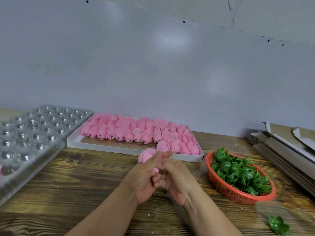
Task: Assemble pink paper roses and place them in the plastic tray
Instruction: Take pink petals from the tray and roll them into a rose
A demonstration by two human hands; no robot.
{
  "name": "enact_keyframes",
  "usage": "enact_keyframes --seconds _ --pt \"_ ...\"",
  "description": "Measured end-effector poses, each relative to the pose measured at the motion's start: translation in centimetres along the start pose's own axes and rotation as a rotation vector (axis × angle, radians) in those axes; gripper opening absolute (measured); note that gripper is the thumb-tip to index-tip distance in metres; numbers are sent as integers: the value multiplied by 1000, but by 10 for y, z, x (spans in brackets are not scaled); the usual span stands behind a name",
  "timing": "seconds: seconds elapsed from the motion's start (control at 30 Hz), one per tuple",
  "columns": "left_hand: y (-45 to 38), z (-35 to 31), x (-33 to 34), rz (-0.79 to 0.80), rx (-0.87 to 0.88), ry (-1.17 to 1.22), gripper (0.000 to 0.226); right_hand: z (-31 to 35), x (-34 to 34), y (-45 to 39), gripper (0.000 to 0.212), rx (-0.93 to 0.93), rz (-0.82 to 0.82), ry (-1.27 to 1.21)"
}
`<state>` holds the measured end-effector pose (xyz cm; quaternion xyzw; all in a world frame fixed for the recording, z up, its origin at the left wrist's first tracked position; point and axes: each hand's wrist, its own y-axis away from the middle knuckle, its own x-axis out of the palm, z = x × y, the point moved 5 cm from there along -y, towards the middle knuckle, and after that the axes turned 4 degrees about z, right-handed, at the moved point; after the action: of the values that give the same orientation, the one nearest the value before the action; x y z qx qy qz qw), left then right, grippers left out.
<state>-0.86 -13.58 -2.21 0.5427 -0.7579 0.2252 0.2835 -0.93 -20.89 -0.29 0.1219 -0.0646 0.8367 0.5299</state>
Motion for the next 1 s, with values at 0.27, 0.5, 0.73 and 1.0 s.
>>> enact_keyframes --seconds 0.27,0.5,0.73,1.0 --pt "-4 1 -3 -157 -43 159 46 1 -2 -1 17 -276 -119 591" --pt "-3 0 1 -104 -44 134 34 7 -5 1 19 -333 -158 490" --pt "-3 -1 4 -86 18 141 32 12 0 5 12 -390 -145 527" --pt "-1 -1 2 4 -57 -82 41 -1 -2 -1 18 -51 -3 185"
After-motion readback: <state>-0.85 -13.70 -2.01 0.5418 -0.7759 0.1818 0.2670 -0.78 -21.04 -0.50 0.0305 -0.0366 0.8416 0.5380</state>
